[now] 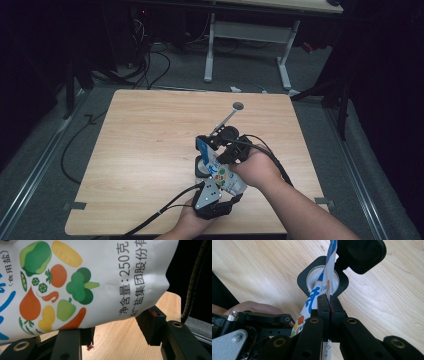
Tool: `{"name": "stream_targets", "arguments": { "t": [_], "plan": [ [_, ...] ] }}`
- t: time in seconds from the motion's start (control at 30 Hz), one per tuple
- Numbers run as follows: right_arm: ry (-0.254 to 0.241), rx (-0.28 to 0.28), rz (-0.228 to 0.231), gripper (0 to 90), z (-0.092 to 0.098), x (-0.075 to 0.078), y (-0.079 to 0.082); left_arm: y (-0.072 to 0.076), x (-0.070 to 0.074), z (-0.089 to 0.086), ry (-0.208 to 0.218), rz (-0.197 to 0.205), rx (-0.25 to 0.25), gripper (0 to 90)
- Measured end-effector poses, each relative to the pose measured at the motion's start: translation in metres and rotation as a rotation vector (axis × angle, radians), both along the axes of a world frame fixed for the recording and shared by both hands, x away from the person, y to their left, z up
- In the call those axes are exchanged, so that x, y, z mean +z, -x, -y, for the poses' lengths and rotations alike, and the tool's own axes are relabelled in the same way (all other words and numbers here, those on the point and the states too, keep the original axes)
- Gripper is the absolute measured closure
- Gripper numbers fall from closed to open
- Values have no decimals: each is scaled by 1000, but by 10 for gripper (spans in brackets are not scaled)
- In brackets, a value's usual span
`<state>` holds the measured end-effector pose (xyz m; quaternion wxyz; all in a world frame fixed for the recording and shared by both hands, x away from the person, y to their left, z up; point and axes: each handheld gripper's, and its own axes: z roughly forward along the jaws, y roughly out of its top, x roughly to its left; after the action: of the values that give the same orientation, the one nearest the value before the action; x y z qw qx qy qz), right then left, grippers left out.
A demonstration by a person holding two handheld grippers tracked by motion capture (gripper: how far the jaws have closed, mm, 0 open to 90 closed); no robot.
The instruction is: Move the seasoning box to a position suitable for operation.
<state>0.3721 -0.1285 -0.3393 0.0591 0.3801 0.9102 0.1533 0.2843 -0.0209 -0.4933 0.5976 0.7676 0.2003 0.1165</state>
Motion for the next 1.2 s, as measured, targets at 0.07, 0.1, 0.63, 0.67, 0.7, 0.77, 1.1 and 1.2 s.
{"name": "stream_targets", "arguments": {
  "t": [0.07, 0.1, 0.63, 0.67, 0.7, 0.77, 1.1, 1.2],
  "plan": [
    [2, -1, -1, 896, 0, 0, 0, 0, 0, 0, 0, 0, -1, 522],
    [2, -2, -2, 896, 0, 1, 0, 0, 0, 0, -1, 0, -1, 522],
    [2, 2, -9, 896, 0, -1, 0, 1, 0, 1, -1, 1, -1, 523],
    [2, 2, -9, 896, 0, -1, -1, 1, 0, 1, -1, 1, -1, 523],
    [3, 3, -9, 896, 0, -1, -1, 1, 0, 1, 0, 1, -1, 523],
    [7, 1, -11, 896, 0, 0, 0, 1, 0, 1, -4, 3, -1, 523],
    [8, 7, -6, 896, -1, 0, 0, 1, 0, 1, 5, 2, 2, 524],
    [8, 6, -6, 896, -1, -1, 0, 1, 0, 1, 5, 2, 2, 524]
  ]
}}
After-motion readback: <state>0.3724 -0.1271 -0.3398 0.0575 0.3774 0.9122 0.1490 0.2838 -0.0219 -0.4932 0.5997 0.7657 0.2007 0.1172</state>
